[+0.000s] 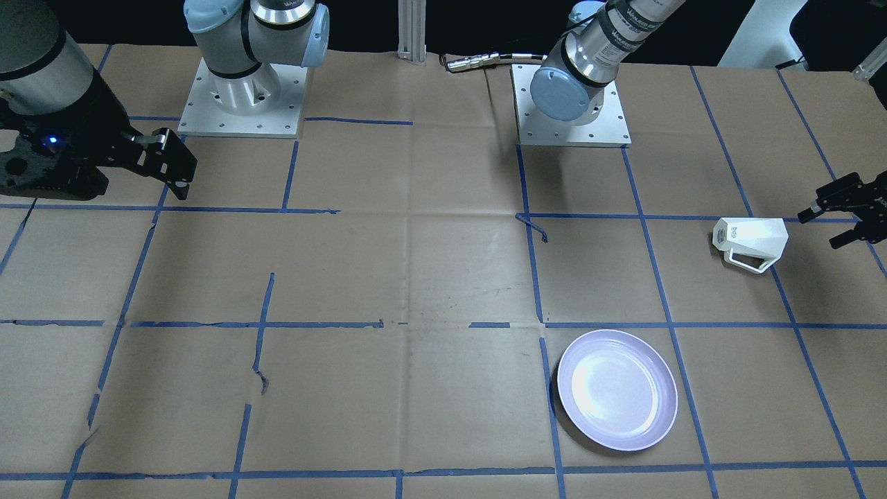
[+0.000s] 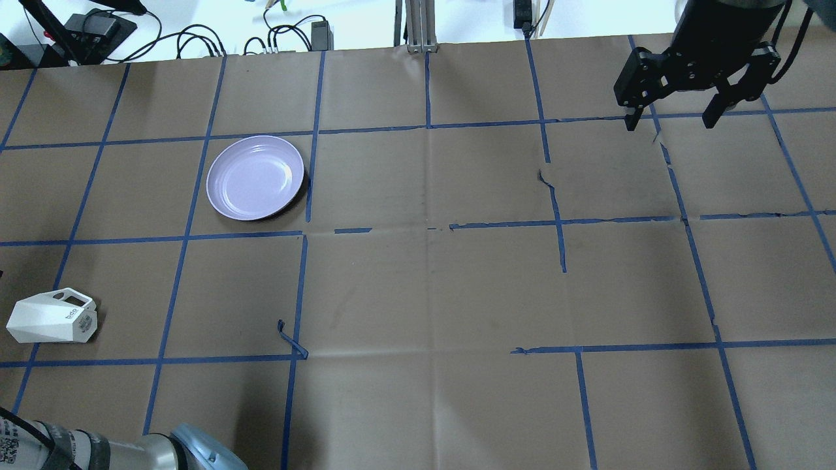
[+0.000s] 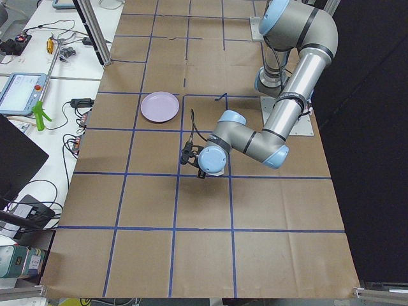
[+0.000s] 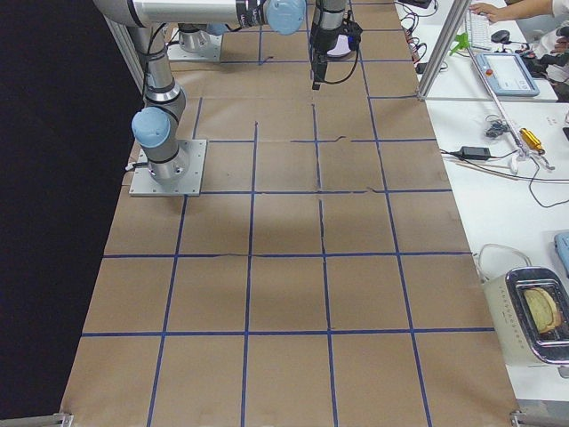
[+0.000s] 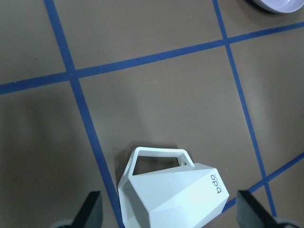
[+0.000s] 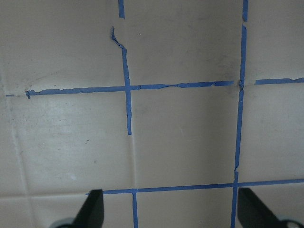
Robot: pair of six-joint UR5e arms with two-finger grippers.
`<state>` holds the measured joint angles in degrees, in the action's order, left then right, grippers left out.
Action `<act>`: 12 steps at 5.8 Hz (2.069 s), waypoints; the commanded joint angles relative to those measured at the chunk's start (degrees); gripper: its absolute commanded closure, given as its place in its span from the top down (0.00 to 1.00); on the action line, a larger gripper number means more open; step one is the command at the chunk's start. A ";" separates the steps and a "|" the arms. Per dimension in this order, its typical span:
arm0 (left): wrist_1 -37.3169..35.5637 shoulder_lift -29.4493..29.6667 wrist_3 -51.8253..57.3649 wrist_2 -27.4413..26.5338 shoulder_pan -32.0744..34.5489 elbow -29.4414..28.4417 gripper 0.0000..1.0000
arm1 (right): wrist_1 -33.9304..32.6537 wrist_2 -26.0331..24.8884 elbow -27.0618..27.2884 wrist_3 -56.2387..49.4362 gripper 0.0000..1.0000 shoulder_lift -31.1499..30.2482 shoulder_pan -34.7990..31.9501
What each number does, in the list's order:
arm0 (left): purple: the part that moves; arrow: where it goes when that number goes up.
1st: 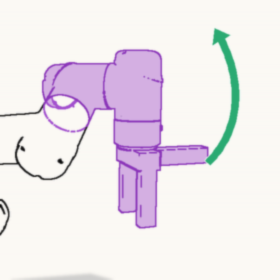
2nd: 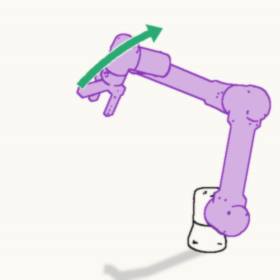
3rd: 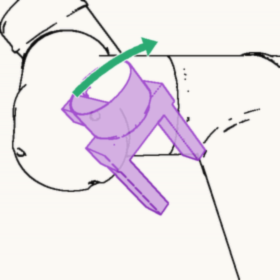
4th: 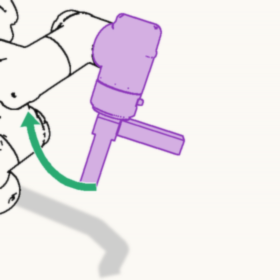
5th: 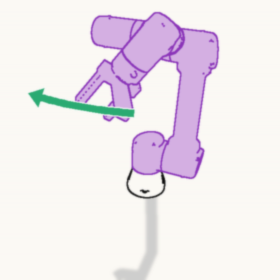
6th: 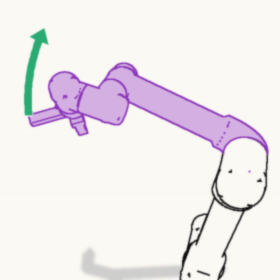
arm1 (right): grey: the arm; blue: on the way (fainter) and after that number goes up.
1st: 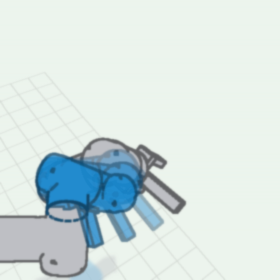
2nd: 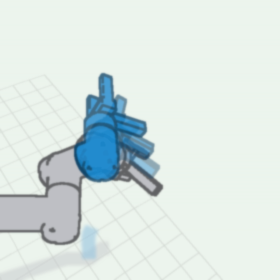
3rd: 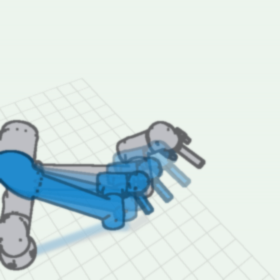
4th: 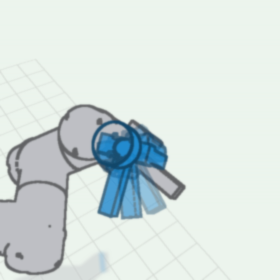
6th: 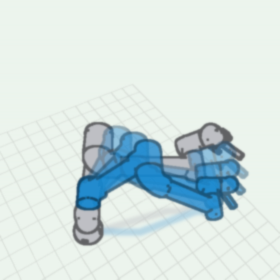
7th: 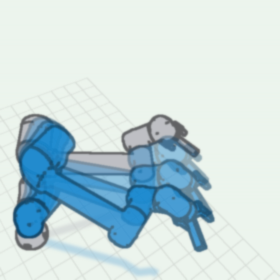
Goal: Flip cup and place on plate
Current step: 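Grasp the white mug's rim with the left gripper and lift it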
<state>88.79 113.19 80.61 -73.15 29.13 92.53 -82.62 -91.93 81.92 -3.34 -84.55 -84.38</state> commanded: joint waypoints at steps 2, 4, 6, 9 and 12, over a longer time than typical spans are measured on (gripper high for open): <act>7.52 6.93 2.00 0.56 -3.90 -0.16 0.99 | 0.00 0.00 0.00 0.00 1.00 0.00 0.00; 13.99 7.66 2.01 0.82 -3.99 -0.33 0.65 | 0.00 0.00 0.00 0.00 1.00 0.00 0.00; 17.01 5.83 4.01 2.74 -2.86 -0.08 0.28 | 0.00 0.00 0.00 0.00 1.00 0.00 0.00; 17.30 -1.62 3.07 2.93 1.96 -0.78 0.00 | 0.00 0.00 0.00 0.00 1.00 0.00 0.00; 12.22 -14.18 -4.01 1.79 12.30 -0.86 0.01 | 0.00 0.00 0.00 0.00 1.00 0.00 0.00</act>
<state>102.88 103.37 80.05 -70.97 37.34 91.68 -82.62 -91.94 81.91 -3.34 -84.55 -84.37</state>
